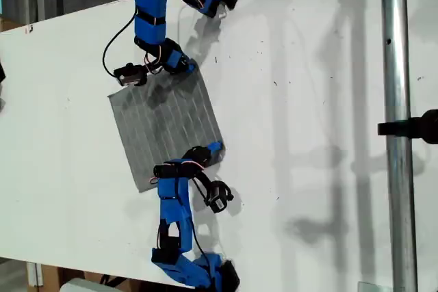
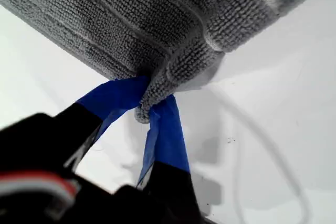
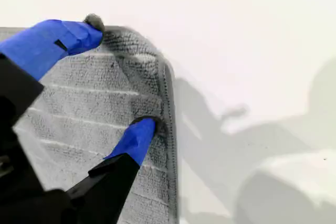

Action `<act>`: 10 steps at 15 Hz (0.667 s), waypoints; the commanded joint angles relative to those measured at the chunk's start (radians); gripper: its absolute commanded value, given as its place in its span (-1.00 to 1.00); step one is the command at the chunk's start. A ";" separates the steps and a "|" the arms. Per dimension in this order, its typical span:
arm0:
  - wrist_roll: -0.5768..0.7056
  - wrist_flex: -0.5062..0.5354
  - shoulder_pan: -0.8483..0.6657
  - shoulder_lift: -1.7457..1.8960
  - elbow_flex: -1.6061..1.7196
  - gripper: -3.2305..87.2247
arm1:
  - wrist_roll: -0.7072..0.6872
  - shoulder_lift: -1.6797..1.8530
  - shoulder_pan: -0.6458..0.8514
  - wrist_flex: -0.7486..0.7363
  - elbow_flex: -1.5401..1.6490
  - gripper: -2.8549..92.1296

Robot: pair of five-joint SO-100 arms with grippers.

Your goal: Grasp corners of a towel and fold twice.

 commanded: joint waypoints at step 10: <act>-0.164 0.152 0.017 -0.064 -0.071 -0.99 | 0.002 0.255 0.020 0.083 0.040 -0.94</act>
